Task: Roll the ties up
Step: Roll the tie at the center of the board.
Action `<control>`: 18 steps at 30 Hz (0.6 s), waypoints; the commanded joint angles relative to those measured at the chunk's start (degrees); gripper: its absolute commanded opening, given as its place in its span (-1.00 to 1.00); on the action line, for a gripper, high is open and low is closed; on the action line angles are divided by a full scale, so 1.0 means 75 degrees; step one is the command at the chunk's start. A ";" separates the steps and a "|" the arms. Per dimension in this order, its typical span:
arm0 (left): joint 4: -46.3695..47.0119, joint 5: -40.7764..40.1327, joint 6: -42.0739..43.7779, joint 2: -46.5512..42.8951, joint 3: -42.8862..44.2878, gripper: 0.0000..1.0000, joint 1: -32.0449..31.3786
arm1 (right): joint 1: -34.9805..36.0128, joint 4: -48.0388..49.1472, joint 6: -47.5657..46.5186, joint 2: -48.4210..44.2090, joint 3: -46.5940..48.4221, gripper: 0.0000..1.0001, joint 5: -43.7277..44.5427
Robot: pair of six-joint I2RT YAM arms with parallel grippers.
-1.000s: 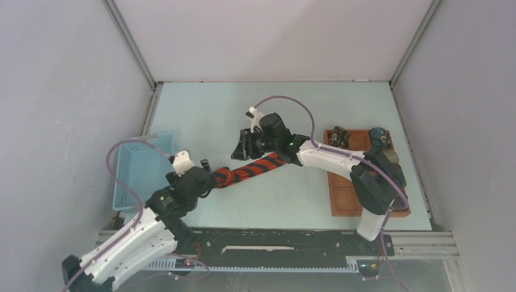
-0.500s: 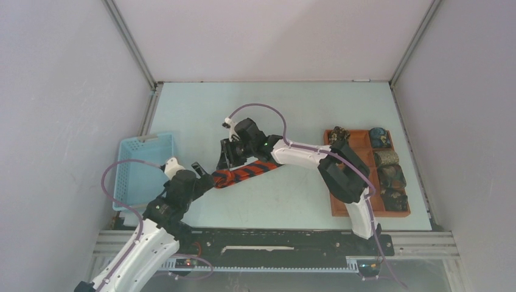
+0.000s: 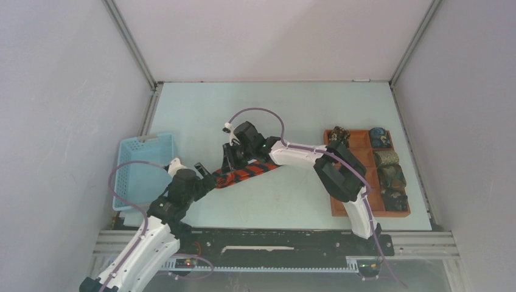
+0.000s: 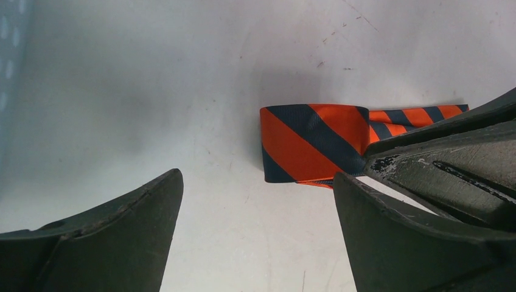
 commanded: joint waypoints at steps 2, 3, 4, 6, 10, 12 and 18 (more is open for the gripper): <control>0.0862 0.0609 0.0153 0.0202 -0.0080 0.98 0.0202 | -0.0119 0.0129 -0.0096 0.0083 -0.0116 -0.56 -0.0064; 0.0983 0.0700 0.0166 0.0244 -0.0108 0.98 0.0232 | -0.0139 0.0145 -0.0097 0.0105 -0.0147 -0.56 -0.0069; 0.1071 0.0775 0.0168 0.0298 -0.0128 0.98 0.0274 | -0.0164 0.0155 -0.0090 0.0118 -0.0172 -0.58 -0.0076; 0.1259 0.0923 0.0180 0.0432 -0.0155 0.98 0.0357 | -0.0189 0.0158 -0.0107 0.0163 -0.0201 -0.59 -0.0093; 0.1529 0.1228 0.0192 0.0703 -0.0207 0.98 0.0519 | -0.0228 0.0168 -0.0144 0.0206 -0.0293 -0.61 -0.0082; 0.1691 0.1373 0.0192 0.0804 -0.0256 0.98 0.0595 | -0.0262 0.0174 -0.0142 0.0206 -0.0347 -0.61 -0.0070; 0.2198 0.1792 0.0217 0.1252 -0.0365 0.98 0.0720 | -0.0334 0.0192 -0.0161 0.0172 -0.0437 -0.62 -0.0061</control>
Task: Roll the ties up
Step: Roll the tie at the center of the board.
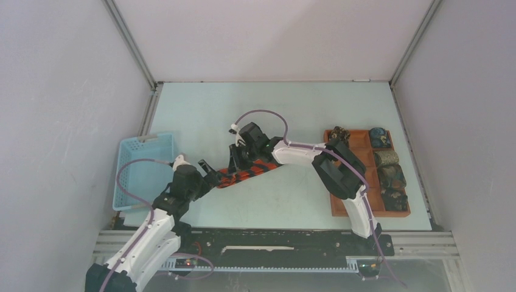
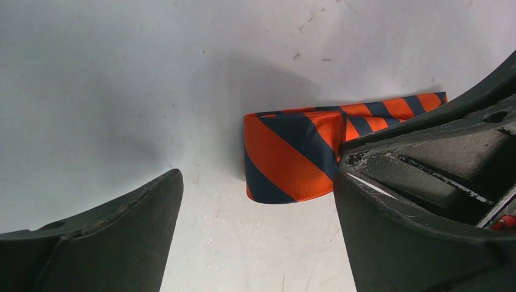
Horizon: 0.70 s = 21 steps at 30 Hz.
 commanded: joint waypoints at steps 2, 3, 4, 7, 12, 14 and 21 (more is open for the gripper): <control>0.0806 0.0513 0.0135 0.0373 -0.0115 0.97 0.0151 | -0.0073 0.0121 -0.0154 0.0020 -0.0105 -0.63 0.0016; 0.0866 0.0507 0.0123 0.0429 -0.0133 0.96 0.0162 | -0.0078 0.0123 -0.0157 0.0020 -0.0115 -0.63 0.0015; 0.0942 0.0505 0.0102 0.0467 -0.0162 0.95 0.0165 | -0.0079 0.0132 -0.0157 0.0017 -0.0134 -0.63 0.0015; 0.1203 0.0555 0.0029 0.0539 -0.0246 0.95 0.0204 | -0.0074 0.0135 -0.0159 0.0020 -0.0171 -0.64 0.0015; 0.1511 0.0622 -0.0018 0.0809 -0.0280 0.93 0.0289 | -0.0076 0.0136 -0.0158 0.0043 -0.0195 -0.65 0.0031; 0.1695 0.0923 -0.0046 0.0918 -0.0315 0.90 0.0354 | -0.0075 0.0132 -0.0158 0.0055 -0.0211 -0.65 0.0049; 0.2231 0.1362 -0.0007 0.1433 -0.0394 0.81 0.0423 | -0.0086 0.0158 -0.0163 0.0101 -0.0271 -0.66 0.0069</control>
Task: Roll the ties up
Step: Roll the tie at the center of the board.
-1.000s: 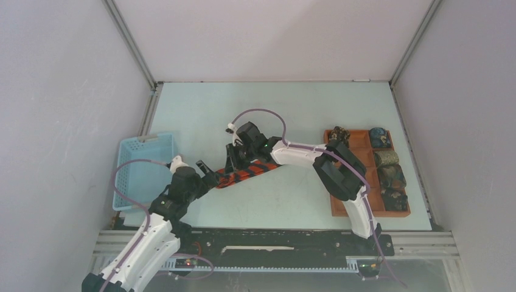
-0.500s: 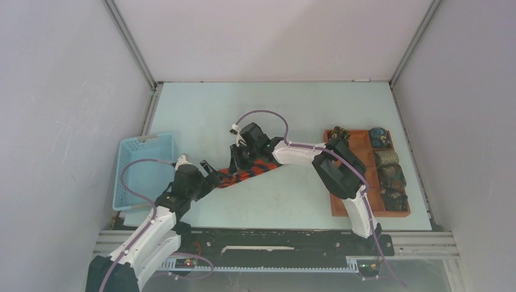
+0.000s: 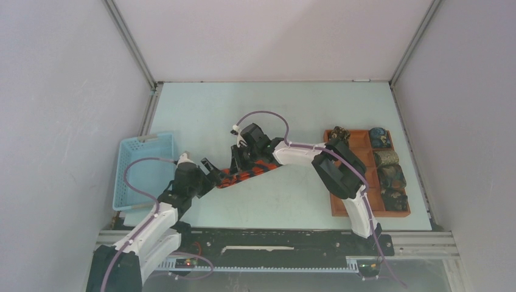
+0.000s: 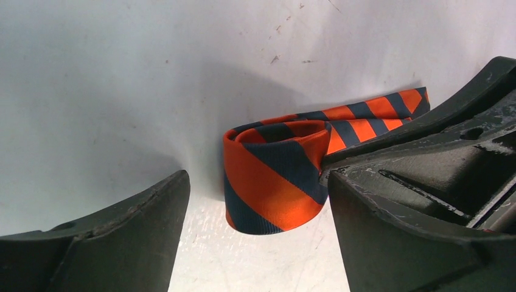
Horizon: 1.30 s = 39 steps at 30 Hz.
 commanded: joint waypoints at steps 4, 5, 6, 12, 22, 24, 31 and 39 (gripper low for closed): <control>0.1089 0.0678 0.0002 0.0670 -0.0158 0.73 0.0073 | -0.0050 0.0071 -0.0153 0.0149 -0.0096 -0.67 0.0085; 0.1174 0.0739 -0.0001 0.0769 -0.0177 0.70 0.0068 | -0.0057 0.0084 -0.0154 0.0156 -0.0091 -0.67 0.0080; 0.1281 0.0801 -0.0001 0.0856 -0.0195 0.68 0.0075 | -0.0062 0.0086 -0.0153 0.0162 -0.0090 -0.67 0.0079; 0.1810 0.1220 0.0022 0.1431 -0.0226 0.49 0.0076 | -0.0095 0.0118 -0.0116 0.0192 -0.0090 -0.68 0.0079; 0.2116 0.1395 0.0082 0.1998 -0.0114 0.00 0.0076 | -0.0132 0.0102 -0.0128 0.0132 -0.0090 -0.69 0.0048; 0.2026 0.1392 0.0149 0.2020 -0.0071 -0.10 0.0075 | -0.0166 0.0152 -0.0089 0.0055 -0.0090 -0.68 -0.0004; 0.1175 0.1032 0.0442 0.1968 0.0235 -0.18 0.0076 | -0.0325 0.0127 -0.0059 -0.0338 0.0045 -0.49 -0.0076; -0.0389 0.0443 0.0992 0.1892 0.1022 -0.19 -0.0010 | -0.0558 -0.0034 -0.0122 -0.0499 0.0003 -0.42 -0.0050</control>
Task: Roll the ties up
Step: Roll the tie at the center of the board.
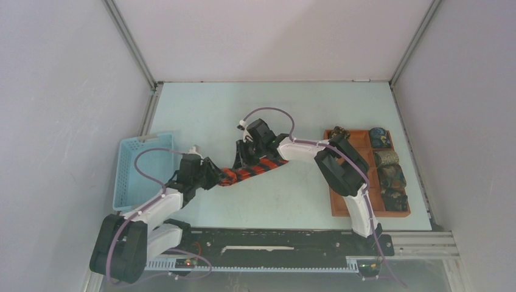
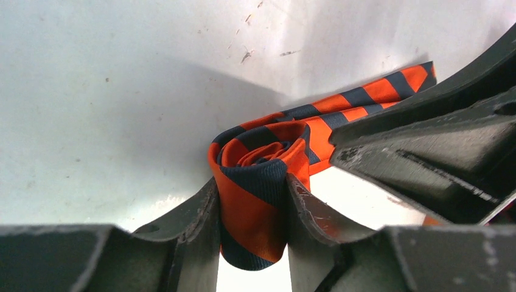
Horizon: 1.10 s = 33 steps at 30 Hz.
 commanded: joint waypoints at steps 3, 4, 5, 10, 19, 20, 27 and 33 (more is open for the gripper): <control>-0.2078 -0.0925 0.0862 0.0045 0.0871 -0.19 -0.0130 | -0.0216 -0.0005 -0.0111 -0.0529 -0.0031 -0.42 0.0048; -0.2257 -0.1018 0.0937 0.0078 0.0997 -0.19 -0.0162 | -0.0247 0.0000 -0.0111 -0.0552 -0.0060 -0.42 0.0060; -0.2439 -0.1128 0.1013 0.0142 0.1124 -0.19 -0.0205 | -0.0282 -0.0002 -0.0111 -0.0575 -0.0092 -0.42 0.0074; -0.3267 -0.1843 0.1283 0.0562 0.1819 -0.19 -0.0555 | -0.0490 -0.0118 -0.0154 -0.0755 -0.0200 -0.41 0.0148; -0.4730 -0.3270 0.1522 0.1722 0.3289 -0.19 -0.1446 | -0.0828 -0.0272 -0.0216 -0.1244 -0.0575 -0.40 0.0378; -0.4901 -0.3467 0.1518 0.1849 0.3437 -0.19 -0.1587 | -0.0855 -0.0291 -0.0225 -0.1309 -0.0629 -0.39 0.0428; -0.5836 -0.4548 0.1313 0.2642 0.4364 -0.19 -0.2425 | -0.1060 -0.0376 -0.0273 -0.1731 -0.0940 -0.02 0.0684; -0.6476 -0.5285 0.1231 0.3339 0.5085 -0.20 -0.2959 | -0.1253 -0.0468 -0.0321 -0.2133 -0.1265 0.19 0.0946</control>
